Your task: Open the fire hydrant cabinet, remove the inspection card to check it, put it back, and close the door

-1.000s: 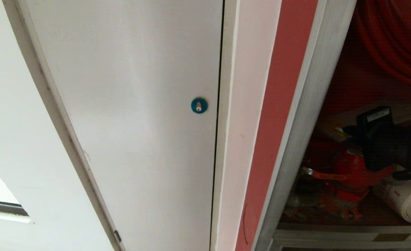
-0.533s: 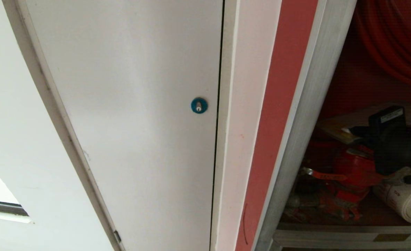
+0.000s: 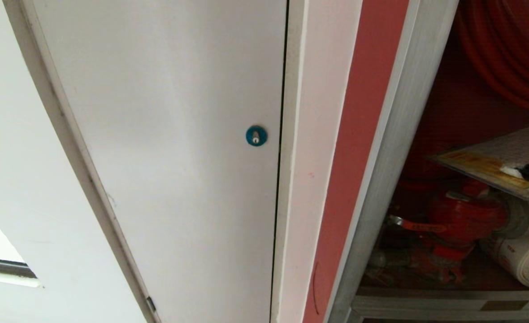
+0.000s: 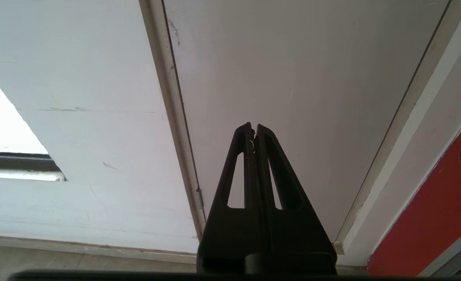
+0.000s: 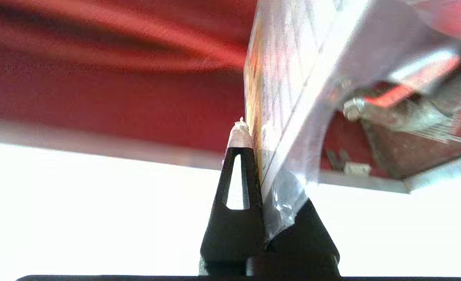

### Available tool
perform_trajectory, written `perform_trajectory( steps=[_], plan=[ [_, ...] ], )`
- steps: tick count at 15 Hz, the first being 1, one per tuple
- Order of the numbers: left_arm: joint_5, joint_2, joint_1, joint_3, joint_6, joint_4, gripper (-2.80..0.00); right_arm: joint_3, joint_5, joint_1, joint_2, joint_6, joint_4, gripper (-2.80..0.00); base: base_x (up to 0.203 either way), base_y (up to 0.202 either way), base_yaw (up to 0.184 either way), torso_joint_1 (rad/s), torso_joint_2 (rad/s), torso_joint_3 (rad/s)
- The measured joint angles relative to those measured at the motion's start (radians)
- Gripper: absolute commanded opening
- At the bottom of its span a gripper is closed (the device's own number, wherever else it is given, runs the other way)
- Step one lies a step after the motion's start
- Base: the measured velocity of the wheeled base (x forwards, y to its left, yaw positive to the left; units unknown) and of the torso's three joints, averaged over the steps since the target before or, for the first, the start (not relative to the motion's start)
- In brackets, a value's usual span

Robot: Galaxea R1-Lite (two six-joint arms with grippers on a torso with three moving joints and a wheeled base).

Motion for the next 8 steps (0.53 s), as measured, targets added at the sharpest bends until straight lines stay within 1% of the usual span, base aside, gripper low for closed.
perform_trajectory(
  steps=[2, 4, 6, 8],
  plan=[
    [0.000, 0.000, 0.000, 0.000, 0.000, 0.000, -2.80, -0.012, 0.037, 0.000, -0.084, -0.050, 0.080, -2.80, 0.000, 0.000, 0.000, 0.000, 0.00, 0.000],
    [0.000, 0.000, 0.000, 0.000, 0.000, 0.000, -2.80, -0.024, 0.089, 0.000, -0.168, -0.120, 0.168, -2.80, 0.000, 0.000, 0.000, 0.000, 0.00, 0.000],
    [0.000, 0.000, 0.000, 0.000, 0.000, 0.000, -2.80, -0.039, 0.162, 0.000, -0.260, -0.201, 0.230, -2.80, 0.000, 0.000, 0.000, 0.000, 0.00, 0.000],
    [0.000, 0.000, 0.000, 0.000, 0.000, 0.000, -2.80, -0.083, 0.251, 0.000, -0.334, -0.266, 0.301, -2.80, 0.000, 0.000, 0.000, 0.000, 0.00, 0.000]
  ],
)
